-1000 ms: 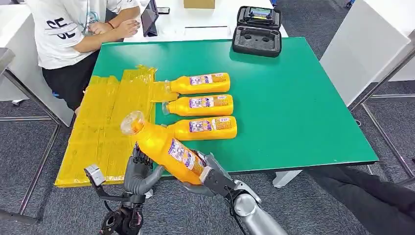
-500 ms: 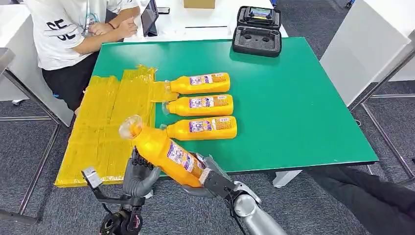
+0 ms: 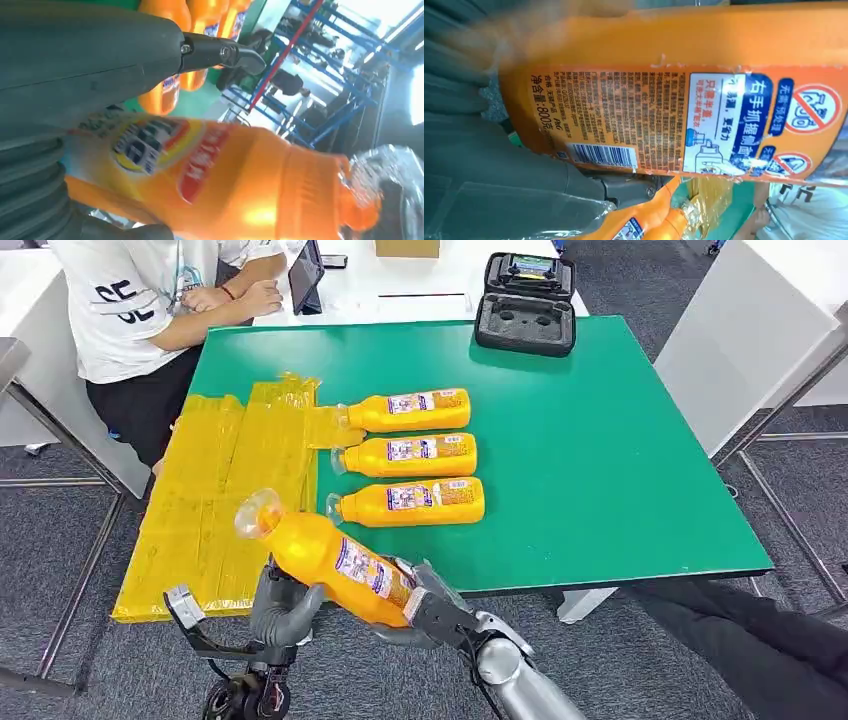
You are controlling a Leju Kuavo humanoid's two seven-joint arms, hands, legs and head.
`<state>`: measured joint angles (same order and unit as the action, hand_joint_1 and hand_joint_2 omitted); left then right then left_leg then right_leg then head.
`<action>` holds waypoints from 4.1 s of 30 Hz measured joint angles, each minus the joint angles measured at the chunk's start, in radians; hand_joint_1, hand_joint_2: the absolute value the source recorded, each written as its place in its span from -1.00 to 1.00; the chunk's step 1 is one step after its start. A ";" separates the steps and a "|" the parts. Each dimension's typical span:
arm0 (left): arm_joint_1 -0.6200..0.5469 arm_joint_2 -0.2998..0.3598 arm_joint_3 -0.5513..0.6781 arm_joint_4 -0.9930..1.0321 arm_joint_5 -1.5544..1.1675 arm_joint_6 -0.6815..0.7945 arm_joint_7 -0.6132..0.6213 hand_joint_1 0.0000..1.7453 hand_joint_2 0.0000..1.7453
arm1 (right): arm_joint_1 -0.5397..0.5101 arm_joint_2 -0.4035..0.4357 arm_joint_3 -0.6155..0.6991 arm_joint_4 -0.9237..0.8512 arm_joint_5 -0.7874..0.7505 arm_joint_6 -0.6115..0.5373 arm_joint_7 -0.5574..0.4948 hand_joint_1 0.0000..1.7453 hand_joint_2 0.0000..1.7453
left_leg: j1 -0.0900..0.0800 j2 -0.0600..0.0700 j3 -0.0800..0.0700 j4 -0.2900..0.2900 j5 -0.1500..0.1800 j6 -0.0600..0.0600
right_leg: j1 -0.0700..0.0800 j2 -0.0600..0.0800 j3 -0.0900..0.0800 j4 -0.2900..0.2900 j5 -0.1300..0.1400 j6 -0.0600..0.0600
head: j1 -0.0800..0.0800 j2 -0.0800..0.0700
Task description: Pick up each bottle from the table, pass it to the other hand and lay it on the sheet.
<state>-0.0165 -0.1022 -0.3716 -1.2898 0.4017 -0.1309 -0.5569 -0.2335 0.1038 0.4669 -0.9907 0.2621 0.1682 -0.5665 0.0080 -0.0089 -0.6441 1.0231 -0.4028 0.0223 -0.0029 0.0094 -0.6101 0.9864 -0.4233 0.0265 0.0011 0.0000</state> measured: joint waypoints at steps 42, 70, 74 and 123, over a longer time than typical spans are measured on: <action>-0.064 0.006 -0.097 0.013 -0.081 0.005 0.031 0.70 1.00 | 0.031 -0.012 -0.002 -0.020 -0.022 -0.004 0.060 1.00 1.00 | 0.000 0.000 0.000 0.000 0.000 0.000 | 0.000 0.000 0.000 0.000 0.000 0.000 | 0.000 0.000; -0.075 0.010 -0.112 0.055 -0.069 0.015 0.059 1.00 1.00 | 0.046 -0.018 0.002 -0.011 -0.015 -0.013 0.066 -1.00 -1.00 | 0.000 0.000 0.000 0.000 0.000 0.000 | 0.000 0.000 0.000 0.000 0.000 0.000 | 0.000 0.000; -0.067 0.010 -0.112 0.053 -0.071 0.036 0.064 1.00 1.00 | 0.046 -0.017 0.003 -0.014 -0.018 -0.059 0.066 -1.00 -1.00 | 0.000 0.000 0.000 0.000 0.000 0.000 | 0.000 0.000 0.000 0.000 0.000 0.000 | 0.000 0.000; -0.289 0.147 0.186 -0.179 -0.711 0.676 0.036 1.00 1.00 | 0.064 -0.012 -0.020 -0.100 -0.218 -0.087 0.047 -1.00 1.00 | 0.000 0.000 0.000 0.000 0.001 0.000 | 0.000 0.000 0.000 0.000 0.000 0.000 | 0.000 0.000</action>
<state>-0.3057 0.0443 -0.1854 -1.4690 -0.3089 0.5451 -0.5214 -0.1699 0.0919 0.4467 -1.0911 0.0446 0.0808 -0.5192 0.0083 -0.0090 -0.6437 1.0231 -0.4017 0.0220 -0.0024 0.0093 -0.6101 0.9868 -0.4230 0.0265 0.0011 0.0000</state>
